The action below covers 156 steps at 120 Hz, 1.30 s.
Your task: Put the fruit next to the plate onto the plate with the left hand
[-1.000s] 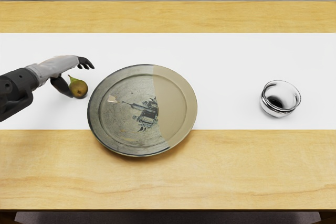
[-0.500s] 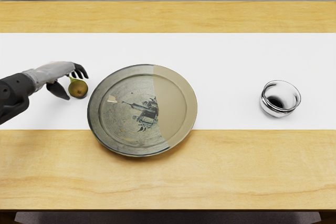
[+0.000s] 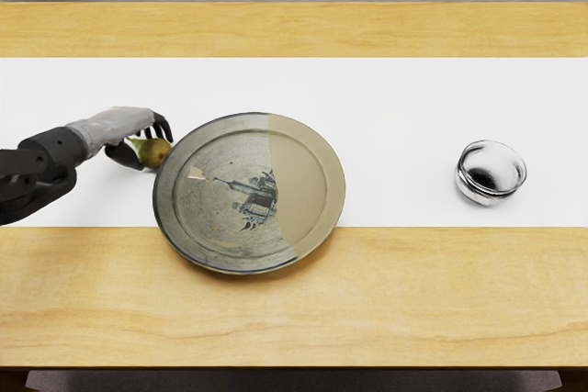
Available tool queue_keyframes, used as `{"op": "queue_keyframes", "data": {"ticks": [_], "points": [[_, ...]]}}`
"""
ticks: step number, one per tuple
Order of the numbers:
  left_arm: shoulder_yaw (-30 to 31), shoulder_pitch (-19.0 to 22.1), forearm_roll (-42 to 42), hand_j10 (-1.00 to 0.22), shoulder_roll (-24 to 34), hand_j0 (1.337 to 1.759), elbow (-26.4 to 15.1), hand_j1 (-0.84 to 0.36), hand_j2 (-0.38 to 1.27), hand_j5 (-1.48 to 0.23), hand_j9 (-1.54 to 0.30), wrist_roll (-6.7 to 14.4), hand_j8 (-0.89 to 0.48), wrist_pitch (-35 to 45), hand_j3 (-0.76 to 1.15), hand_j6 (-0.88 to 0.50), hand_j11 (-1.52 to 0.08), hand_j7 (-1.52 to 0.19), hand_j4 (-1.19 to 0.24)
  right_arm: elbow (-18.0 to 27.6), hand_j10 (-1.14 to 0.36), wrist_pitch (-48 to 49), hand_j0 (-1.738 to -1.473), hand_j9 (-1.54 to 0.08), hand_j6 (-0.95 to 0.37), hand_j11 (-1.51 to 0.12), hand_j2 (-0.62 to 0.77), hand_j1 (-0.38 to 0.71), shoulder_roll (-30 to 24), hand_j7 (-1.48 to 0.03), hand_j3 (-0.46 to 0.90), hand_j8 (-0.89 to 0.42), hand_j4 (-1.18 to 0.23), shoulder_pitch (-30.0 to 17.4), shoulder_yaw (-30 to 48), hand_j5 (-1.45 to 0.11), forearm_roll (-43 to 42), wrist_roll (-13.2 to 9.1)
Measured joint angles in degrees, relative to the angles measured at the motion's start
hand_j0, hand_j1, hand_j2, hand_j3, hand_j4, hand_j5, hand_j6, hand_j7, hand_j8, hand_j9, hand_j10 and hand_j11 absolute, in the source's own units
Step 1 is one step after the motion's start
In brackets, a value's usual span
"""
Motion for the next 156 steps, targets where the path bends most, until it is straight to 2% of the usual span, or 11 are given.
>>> {"op": "queue_keyframes", "data": {"ticks": [24,46,63,71,84,112,118,129,144,156], "points": [[0.0,0.4,0.1,-0.51,-0.2,1.657,0.5,-0.24,0.12,-0.62,-0.66,0.3,-0.56,-0.2,0.0,-0.52,-0.66,-0.64,-0.53,0.0,-0.02,0.0,-1.658,-0.02,-0.02,-0.02,0.0,-0.33,0.0,-0.02,0.0,-0.02,-0.02,0.0,0.0,-0.02,0.0,0.0],[0.3,0.6,0.1,-0.59,-0.5,1.655,0.5,-0.27,0.22,-0.71,-0.77,1.2,-0.55,-0.4,0.0,-0.5,-0.77,-0.74,-0.58,0.0,-0.02,0.0,-1.658,-0.02,-0.02,-0.02,0.0,-0.33,0.0,-0.02,0.0,-0.02,-0.02,0.0,0.0,-0.02,0.0,0.0],[0.2,1.0,0.5,-0.52,-0.5,1.655,0.5,-0.26,0.08,-0.79,-0.85,1.5,-0.45,-0.6,0.11,-0.43,-0.86,-0.83,-0.53,0.0,-0.02,0.0,-1.658,-0.02,-0.02,-0.02,0.0,-0.33,0.0,-0.02,0.0,-0.02,-0.02,0.0,0.0,-0.02,0.0,0.0],[0.2,0.8,0.3,-0.53,-0.4,1.652,0.4,-0.25,0.12,-0.83,-0.88,1.5,-0.46,-0.9,-0.01,-0.44,-0.89,-0.86,-0.52,0.0,-0.02,0.0,-1.658,-0.02,-0.02,-0.02,0.0,-0.33,0.0,-0.02,0.0,-0.02,-0.02,0.0,0.0,-0.02,0.0,0.0],[0.2,0.4,0.0,-0.61,0.0,1.647,0.0,-0.25,0.29,-0.89,-0.93,1.5,-0.52,-1.3,-0.35,-0.47,-0.94,-0.92,-0.53,0.0,-0.02,0.0,-1.658,-0.02,-0.02,-0.02,0.0,-0.33,0.0,-0.02,0.0,-0.02,-0.02,0.0,0.0,-0.02,0.0,0.0],[-0.2,-1.5,-0.2,-0.69,3.3,1.651,-2.6,-0.28,0.35,-0.97,-0.99,1.4,-0.54,-2.1,-0.11,-0.47,-1.0,-0.99,-0.48,0.0,-0.02,0.0,-1.658,-0.02,-0.02,-0.02,0.0,-0.33,0.0,-0.02,0.0,-0.02,-0.02,0.0,0.0,-0.02,0.0,0.0],[-0.3,-2.2,-0.2,-0.7,4.1,1.652,-3.5,-0.28,0.4,-0.98,-1.0,1.3,-0.55,-2.2,-0.09,-0.48,-1.0,-0.99,-0.48,0.0,-0.02,0.0,-1.658,-0.02,-0.02,-0.02,0.0,-0.33,0.0,-0.02,0.0,-0.02,-0.02,0.0,0.0,-0.02,0.0,0.0],[-0.5,-2.8,-0.2,-0.71,5.1,1.653,-4.9,-0.28,0.39,-0.98,-1.0,1.3,-0.58,-2.3,-0.06,-0.5,-1.0,-1.0,-0.5,0.0,-0.02,0.0,-1.658,-0.02,-0.02,-0.02,0.0,-0.33,0.0,-0.02,0.0,-0.02,-0.02,0.0,0.0,-0.02,0.0,0.0],[-0.7,-3.9,-0.2,-0.73,6.9,1.654,-6.4,-0.3,0.51,-0.98,-1.0,1.3,-0.61,-2.3,-0.03,-0.52,-1.0,-0.99,-0.52,0.0,-0.02,0.0,-1.658,-0.02,-0.02,-0.02,0.0,-0.33,0.0,-0.02,0.0,-0.02,-0.02,0.0,0.0,-0.02,0.0,0.0],[-1.6,-4.4,-0.1,-0.73,8.8,1.655,-7.6,-0.31,0.5,-0.98,-1.0,1.3,-0.62,-3.3,-0.02,-0.52,-1.0,-0.99,-0.52,0.0,-0.02,0.0,-1.658,-0.02,-0.02,-0.02,0.0,-0.33,0.0,-0.02,0.0,-0.02,-0.02,0.0,0.0,-0.02,0.0,0.0]]}}
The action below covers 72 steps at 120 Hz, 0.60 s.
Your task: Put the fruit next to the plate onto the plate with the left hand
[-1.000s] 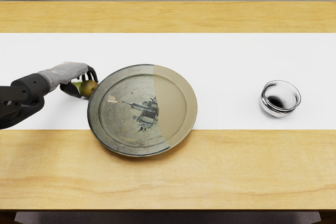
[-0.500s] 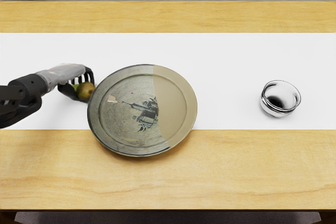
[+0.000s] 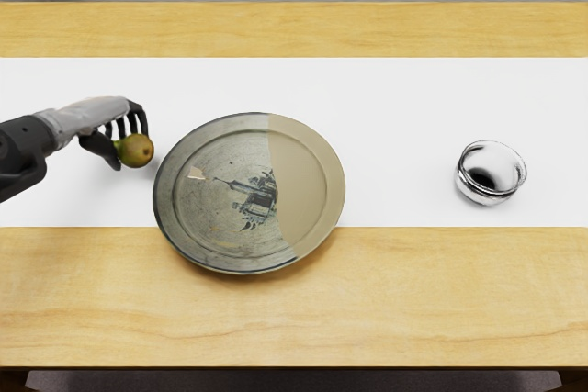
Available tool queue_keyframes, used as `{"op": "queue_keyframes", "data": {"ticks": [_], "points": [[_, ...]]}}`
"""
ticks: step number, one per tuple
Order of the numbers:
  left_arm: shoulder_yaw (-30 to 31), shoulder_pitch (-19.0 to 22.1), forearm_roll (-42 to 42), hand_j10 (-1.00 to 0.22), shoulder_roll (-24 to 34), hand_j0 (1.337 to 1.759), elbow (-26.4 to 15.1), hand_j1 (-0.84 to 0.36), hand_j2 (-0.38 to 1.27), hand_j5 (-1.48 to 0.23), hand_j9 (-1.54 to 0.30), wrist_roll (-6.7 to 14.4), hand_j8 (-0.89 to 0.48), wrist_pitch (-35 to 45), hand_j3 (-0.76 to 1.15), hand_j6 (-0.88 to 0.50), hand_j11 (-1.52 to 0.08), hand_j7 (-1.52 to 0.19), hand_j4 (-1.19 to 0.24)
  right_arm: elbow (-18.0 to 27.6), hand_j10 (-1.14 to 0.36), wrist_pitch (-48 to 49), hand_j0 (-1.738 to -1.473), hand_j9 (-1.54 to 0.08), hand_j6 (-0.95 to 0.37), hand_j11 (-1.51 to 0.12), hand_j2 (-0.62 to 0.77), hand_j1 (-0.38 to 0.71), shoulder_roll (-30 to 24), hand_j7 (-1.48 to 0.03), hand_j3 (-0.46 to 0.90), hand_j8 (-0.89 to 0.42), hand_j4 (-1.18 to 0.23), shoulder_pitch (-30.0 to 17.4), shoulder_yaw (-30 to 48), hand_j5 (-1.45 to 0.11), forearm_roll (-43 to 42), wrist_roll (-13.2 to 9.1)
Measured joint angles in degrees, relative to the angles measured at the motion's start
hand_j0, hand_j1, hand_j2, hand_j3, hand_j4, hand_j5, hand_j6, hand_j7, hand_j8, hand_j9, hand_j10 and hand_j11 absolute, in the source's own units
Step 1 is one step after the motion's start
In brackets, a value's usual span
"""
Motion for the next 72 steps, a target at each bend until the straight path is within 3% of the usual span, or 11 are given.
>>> {"op": "queue_keyframes", "data": {"ticks": [44,72], "points": [[-7.3,-0.8,0.1,-0.74,5.7,1.656,-4.0,-0.33,0.58,-0.98,-0.99,0.1,-0.66,-6.4,0.0,-0.54,-0.99,-0.99,-0.54,0.0,-0.02,0.0,-1.658,-0.02,-0.02,-0.02,0.0,-0.33,0.0,-0.02,0.0,-0.02,-0.02,0.0,0.0,-0.02,0.0,0.0],[-11.7,-0.8,0.1,-0.74,5.9,1.657,-4.8,-0.34,0.61,-0.98,-0.98,0.1,-0.67,-10.3,0.0,-0.55,-0.98,-0.98,-0.55,0.0,-0.02,0.0,-1.658,-0.02,-0.02,-0.02,0.0,-0.33,0.0,-0.02,0.0,-0.02,-0.02,0.0,0.0,-0.02,0.0,0.0]]}}
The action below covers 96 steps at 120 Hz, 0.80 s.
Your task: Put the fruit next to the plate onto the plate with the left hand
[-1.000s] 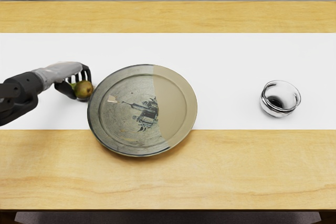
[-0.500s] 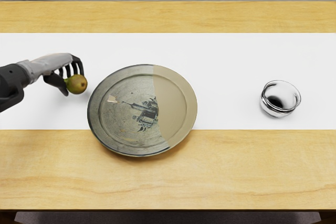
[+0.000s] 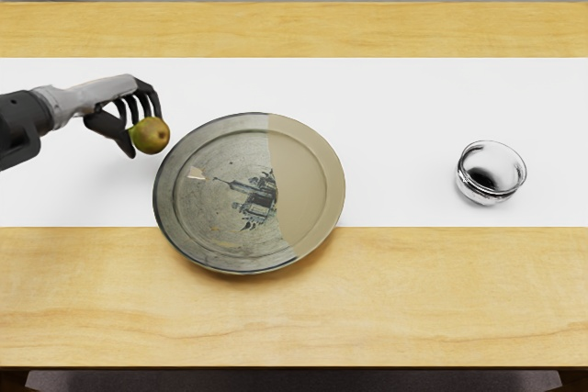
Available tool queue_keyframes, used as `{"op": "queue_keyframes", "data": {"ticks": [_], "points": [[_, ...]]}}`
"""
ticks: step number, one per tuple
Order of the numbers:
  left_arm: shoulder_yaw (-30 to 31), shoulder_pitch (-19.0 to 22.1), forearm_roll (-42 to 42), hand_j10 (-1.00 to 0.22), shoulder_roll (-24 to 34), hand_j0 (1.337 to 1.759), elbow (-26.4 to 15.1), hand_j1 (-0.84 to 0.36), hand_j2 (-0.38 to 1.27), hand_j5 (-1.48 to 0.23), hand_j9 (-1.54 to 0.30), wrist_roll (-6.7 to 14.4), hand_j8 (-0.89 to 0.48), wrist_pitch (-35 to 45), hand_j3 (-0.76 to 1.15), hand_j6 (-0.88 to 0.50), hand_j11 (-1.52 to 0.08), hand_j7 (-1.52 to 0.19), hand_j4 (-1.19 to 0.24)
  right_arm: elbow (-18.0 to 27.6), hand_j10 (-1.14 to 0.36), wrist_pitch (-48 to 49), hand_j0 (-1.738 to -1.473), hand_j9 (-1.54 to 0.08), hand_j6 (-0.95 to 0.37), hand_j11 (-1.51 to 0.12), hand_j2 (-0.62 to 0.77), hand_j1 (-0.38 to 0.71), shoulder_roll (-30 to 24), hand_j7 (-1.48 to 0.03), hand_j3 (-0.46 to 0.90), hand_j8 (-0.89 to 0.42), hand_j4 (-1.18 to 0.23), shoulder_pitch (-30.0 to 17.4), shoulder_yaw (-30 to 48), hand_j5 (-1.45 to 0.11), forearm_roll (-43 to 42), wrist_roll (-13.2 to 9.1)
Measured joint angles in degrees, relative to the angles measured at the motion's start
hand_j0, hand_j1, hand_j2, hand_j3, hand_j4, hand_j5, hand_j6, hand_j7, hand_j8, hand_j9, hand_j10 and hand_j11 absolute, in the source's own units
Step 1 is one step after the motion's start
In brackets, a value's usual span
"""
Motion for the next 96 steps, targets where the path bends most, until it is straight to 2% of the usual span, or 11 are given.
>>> {"op": "queue_keyframes", "data": {"ticks": [19,27,40,69,81,85,96], "points": [[-1.9,0.0,0.0,-0.74,-1.5,1.657,-0.1,-0.35,0.66,-0.98,-0.98,0.1,-0.67,-1.2,0.0,-0.55,-0.98,-0.98,-0.55,0.0,-0.02,0.0,-1.658,-0.02,-0.02,-0.02,0.0,-0.33,0.0,-0.02,0.0,-0.02,-0.02,0.0,0.0,-0.02,0.0,0.0],[-2.3,0.0,-0.1,-0.74,-2.6,1.657,-0.1,-0.34,0.64,-0.97,-0.98,0.4,-0.68,-1.4,0.0,-0.59,-0.98,-0.98,-0.57,0.0,-0.02,0.0,-1.658,-0.02,-0.02,-0.02,0.0,-0.33,0.0,-0.02,0.0,-0.02,-0.02,0.0,0.0,-0.02,0.0,0.0],[-2.7,-0.1,-0.1,-0.74,-3.8,1.657,-0.1,-0.35,0.63,-0.97,-0.98,0.7,-0.69,-1.6,0.0,-0.56,-0.98,-0.98,-0.56,0.0,-0.02,0.0,-1.658,-0.02,-0.02,-0.02,0.0,-0.33,0.0,-0.02,0.0,-0.02,-0.02,0.0,0.0,-0.02,0.0,0.0],[-3.5,0.2,-0.1,-0.74,-6.1,1.657,-0.1,-0.4,0.72,-0.96,-0.97,0.8,-0.68,-1.6,0.0,-0.55,-0.97,-0.96,-0.55,0.0,-0.02,0.0,-1.658,-0.02,-0.02,-0.02,0.0,-0.33,0.0,-0.02,0.0,-0.02,-0.02,0.0,0.0,-0.02,0.0,0.0],[-3.6,0.2,-0.1,-0.72,-6.2,1.657,-0.1,-0.4,0.69,-0.94,-0.95,0.8,-0.67,-1.6,0.0,-0.55,-0.95,-0.94,-0.54,0.0,-0.02,0.0,-1.658,-0.02,-0.02,-0.02,0.0,-0.33,0.0,-0.02,0.0,-0.02,-0.02,0.0,0.0,-0.02,0.0,0.0],[-3.7,0.1,-0.2,-0.67,-6.2,1.658,-0.2,-0.36,0.61,-0.87,-0.88,0.7,-0.62,-1.6,0.0,-0.52,-0.88,-0.87,-0.51,0.0,-0.02,0.0,-1.658,-0.02,-0.02,-0.02,0.0,-0.33,0.0,-0.02,0.0,-0.02,-0.02,0.0,0.0,-0.02,0.0,0.0],[-4.5,0.3,-0.6,-0.45,-6.2,1.658,-0.7,-0.13,0.39,-0.59,-0.6,0.4,-0.42,-1.6,0.0,-0.36,-0.6,-0.59,-0.35,0.0,-0.02,0.0,-1.658,-0.02,-0.02,-0.02,0.0,-0.33,0.0,-0.02,0.0,-0.02,-0.02,0.0,0.0,-0.02,0.0,0.0]]}}
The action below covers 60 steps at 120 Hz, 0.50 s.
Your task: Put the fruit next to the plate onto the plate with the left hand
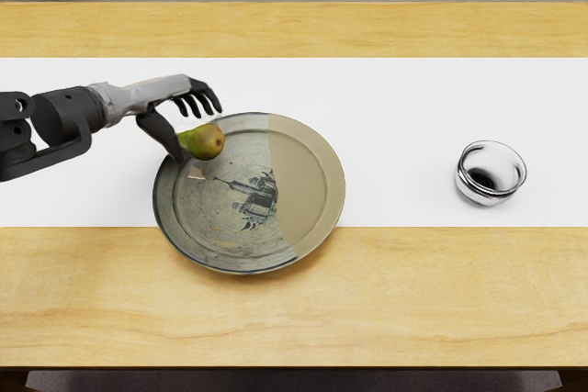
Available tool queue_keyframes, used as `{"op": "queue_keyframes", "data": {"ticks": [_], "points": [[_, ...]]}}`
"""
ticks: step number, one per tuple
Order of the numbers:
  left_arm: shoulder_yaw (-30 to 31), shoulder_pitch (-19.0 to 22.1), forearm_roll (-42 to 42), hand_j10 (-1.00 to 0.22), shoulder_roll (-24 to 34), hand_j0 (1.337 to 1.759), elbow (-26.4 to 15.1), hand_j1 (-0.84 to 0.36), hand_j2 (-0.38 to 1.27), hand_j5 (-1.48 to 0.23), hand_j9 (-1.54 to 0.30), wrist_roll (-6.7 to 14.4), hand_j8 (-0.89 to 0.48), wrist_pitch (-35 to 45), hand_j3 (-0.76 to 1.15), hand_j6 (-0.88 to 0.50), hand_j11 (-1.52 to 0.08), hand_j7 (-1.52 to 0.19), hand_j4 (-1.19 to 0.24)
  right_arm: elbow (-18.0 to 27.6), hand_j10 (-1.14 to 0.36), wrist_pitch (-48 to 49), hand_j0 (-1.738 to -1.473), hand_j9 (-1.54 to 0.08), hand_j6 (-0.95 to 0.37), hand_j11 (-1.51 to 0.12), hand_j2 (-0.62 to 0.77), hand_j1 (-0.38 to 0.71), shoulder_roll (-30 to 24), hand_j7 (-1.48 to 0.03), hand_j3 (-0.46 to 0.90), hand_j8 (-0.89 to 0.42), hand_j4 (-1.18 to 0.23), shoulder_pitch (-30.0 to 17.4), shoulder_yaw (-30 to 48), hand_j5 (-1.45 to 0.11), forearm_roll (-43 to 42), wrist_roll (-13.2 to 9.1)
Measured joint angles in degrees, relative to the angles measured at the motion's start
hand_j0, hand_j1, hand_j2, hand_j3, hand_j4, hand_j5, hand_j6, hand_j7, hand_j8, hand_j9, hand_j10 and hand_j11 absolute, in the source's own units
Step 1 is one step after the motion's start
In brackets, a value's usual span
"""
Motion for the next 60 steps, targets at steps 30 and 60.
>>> {"op": "queue_keyframes", "data": {"ticks": [30,60], "points": [[-1.9,0.6,-0.6,-0.15,1.3,1.658,-0.5,0.2,0.12,-0.19,-0.19,-0.2,-0.14,-2.5,0.0,-0.12,-0.19,-0.19,-0.12,0.0,-0.02,0.0,-1.658,-0.02,-0.02,-0.02,0.0,-0.33,0.0,-0.02,0.0,-0.02,-0.02,0.0,0.0,-0.02,0.0,0.0],[-12.4,1.4,-14.4,-0.05,15.4,1.658,-4.1,0.29,0.04,-0.07,-0.07,-0.3,-0.05,-19.1,0.0,-0.05,-0.07,-0.07,-0.05,0.0,-0.02,0.0,-1.658,-0.02,-0.02,-0.02,0.0,-0.33,0.0,-0.02,0.0,-0.02,-0.02,0.0,0.0,-0.02,0.0,0.0]]}}
